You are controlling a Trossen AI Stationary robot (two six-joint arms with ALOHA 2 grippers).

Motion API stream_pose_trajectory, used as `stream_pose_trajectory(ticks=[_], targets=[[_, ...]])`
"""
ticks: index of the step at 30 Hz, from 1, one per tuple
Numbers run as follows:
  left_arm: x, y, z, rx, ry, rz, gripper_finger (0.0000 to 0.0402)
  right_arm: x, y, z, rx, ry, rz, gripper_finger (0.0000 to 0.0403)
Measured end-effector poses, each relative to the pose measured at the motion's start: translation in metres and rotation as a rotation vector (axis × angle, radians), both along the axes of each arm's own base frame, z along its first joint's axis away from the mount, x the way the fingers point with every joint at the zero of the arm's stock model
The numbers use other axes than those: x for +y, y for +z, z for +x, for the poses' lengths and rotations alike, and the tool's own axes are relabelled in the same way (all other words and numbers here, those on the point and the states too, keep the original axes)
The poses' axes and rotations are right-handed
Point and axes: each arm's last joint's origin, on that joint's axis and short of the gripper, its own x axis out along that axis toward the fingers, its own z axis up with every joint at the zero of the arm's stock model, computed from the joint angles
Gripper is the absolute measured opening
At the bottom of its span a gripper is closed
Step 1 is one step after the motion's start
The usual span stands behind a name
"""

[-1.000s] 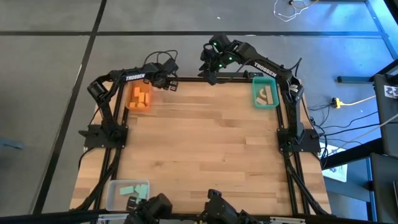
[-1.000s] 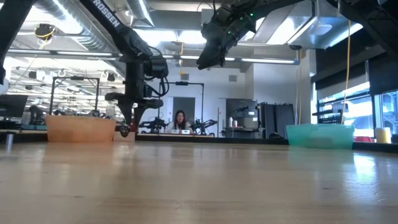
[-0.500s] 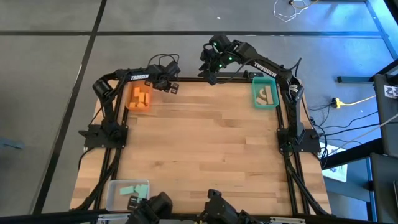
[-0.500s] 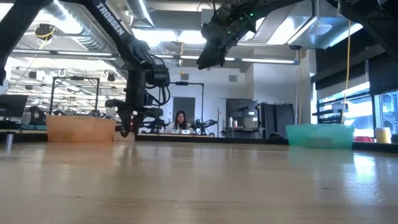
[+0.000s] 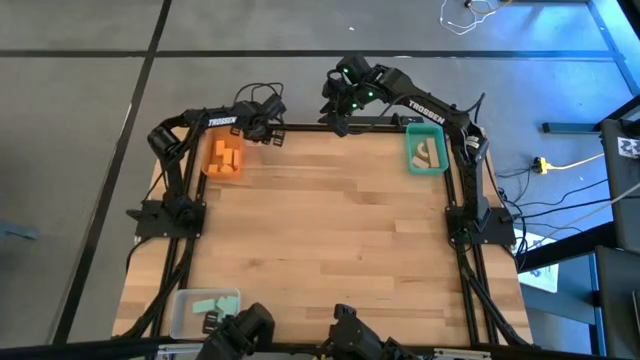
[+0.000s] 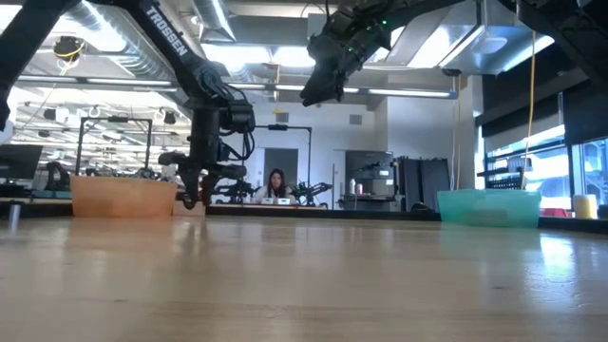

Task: Sort & place blocks by color
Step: Put the brown block into the blue bin

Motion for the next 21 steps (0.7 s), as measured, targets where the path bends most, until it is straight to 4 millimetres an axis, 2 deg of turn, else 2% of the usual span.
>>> stream_pose_trajectory(ticks=[8, 21], targets=[[0.0007, 0.0000, -0.0009, -0.001, 0.003, -0.001, 0.0101, 0.0000, 0.0000, 0.0000, 0.000, 0.016, -0.018, 0.0175], [0.0005, -0.0004, -0.0011, -0.031, -0.006, -0.035, 0.0060, 0.0000, 0.0000, 0.0000, 0.000, 0.017, -0.019, 0.0175]])
